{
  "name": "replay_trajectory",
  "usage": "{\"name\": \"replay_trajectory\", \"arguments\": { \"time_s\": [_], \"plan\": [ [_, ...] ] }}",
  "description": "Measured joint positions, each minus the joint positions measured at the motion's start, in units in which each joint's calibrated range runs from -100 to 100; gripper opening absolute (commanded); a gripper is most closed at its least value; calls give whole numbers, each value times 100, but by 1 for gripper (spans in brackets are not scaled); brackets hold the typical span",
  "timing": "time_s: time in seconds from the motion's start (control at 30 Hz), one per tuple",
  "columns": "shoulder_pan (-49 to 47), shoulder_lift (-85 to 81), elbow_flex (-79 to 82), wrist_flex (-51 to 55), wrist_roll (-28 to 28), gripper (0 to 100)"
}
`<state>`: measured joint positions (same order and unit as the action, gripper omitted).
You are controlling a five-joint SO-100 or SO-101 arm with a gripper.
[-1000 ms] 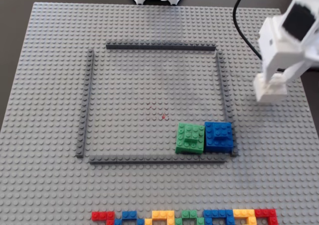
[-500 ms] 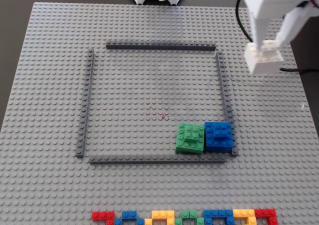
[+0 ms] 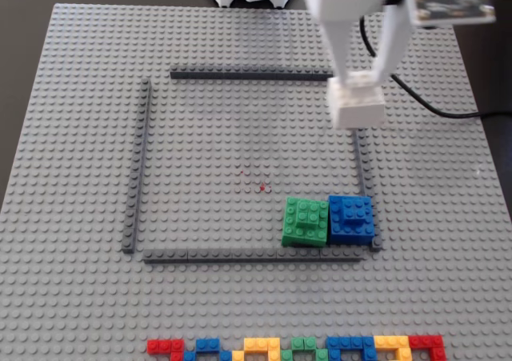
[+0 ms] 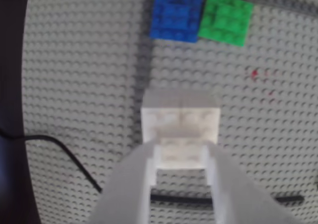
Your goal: Grab the cube and place it into the grid
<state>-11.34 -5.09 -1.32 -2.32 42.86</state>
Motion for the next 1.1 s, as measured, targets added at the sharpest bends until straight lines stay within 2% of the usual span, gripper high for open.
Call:
{"name": "replay_trajectory", "arguments": {
  "time_s": [0.4, 0.67, 1.1],
  "plan": [
    [838, -483, 1086, -537, 454, 3],
    [1152, -543, 2030, -1299, 635, 2],
    [1232, 322, 1906, -1661, 659, 2]
  ]
}}
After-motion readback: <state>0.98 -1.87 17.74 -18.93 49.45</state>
